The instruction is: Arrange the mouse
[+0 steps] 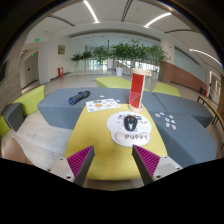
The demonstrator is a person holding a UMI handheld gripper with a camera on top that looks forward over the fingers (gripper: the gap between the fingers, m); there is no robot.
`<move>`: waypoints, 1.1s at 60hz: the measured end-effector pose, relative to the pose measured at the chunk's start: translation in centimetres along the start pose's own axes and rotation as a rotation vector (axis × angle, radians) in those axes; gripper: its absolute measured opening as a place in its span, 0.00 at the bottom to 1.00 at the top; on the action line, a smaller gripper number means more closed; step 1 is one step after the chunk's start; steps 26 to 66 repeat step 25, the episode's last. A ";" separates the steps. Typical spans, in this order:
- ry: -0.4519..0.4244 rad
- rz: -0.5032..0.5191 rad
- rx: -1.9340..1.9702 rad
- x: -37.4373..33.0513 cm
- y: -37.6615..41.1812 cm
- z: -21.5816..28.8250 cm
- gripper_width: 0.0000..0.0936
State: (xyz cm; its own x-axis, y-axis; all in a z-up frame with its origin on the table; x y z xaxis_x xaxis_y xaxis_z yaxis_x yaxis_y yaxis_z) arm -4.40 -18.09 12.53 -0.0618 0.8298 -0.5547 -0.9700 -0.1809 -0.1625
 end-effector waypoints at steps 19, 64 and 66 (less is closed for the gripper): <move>-0.030 0.028 -0.020 -1.1 -1.3 -2.9 0.89; -0.027 0.029 0.012 -0.8 -2.1 -3.6 0.88; -0.027 0.029 0.012 -0.8 -2.1 -3.6 0.88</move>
Point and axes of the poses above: the point between the fingertips, and its own axes, seen from behind it with the camera up: y to the left, z up, x forward, the way the camera looks, the point moved 6 cm from there along -x, backward, against the way the camera looks, and after that the axes turned 9 degrees about -x, right-handed, at the moved point
